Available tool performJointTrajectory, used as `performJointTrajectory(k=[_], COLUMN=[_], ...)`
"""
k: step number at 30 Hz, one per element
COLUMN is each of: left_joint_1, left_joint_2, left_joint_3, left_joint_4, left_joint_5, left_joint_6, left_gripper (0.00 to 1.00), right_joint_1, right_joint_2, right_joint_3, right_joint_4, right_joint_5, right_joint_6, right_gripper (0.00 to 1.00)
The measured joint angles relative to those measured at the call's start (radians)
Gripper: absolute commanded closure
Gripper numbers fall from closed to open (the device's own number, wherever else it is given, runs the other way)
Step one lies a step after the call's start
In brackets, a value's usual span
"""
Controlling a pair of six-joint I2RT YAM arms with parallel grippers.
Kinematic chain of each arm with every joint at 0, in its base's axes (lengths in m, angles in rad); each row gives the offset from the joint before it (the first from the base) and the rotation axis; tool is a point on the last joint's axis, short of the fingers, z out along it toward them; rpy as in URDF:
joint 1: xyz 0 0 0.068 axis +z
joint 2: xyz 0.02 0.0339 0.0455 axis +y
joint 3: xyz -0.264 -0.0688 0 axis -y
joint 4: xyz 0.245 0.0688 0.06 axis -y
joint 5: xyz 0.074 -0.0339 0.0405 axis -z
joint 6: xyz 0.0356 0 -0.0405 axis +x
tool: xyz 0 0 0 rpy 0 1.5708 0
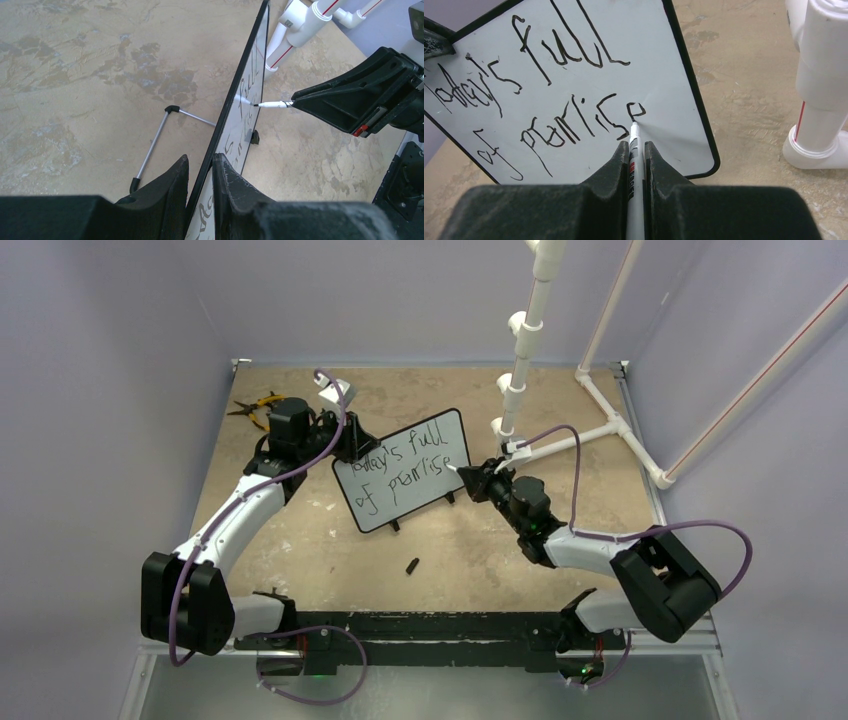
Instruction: Write a sentence on the whiteboard
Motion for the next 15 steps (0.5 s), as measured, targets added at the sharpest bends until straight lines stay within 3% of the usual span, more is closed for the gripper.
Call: performJointTrajectory(k=[15], left_joint_1=[0.0], left_joint_2=[0.0], left_joint_3=[0.0], left_joint_4=[0.0], left_joint_5=[0.0], left_joint_6=[0.0], left_gripper=[0.79], right_joint_1=[0.0], right_joint_2=[-0.023], right_joint_3=[-0.001], right_joint_4=[-0.059], right_joint_5=[0.056], right_joint_6=[0.017], right_gripper=[1.0])
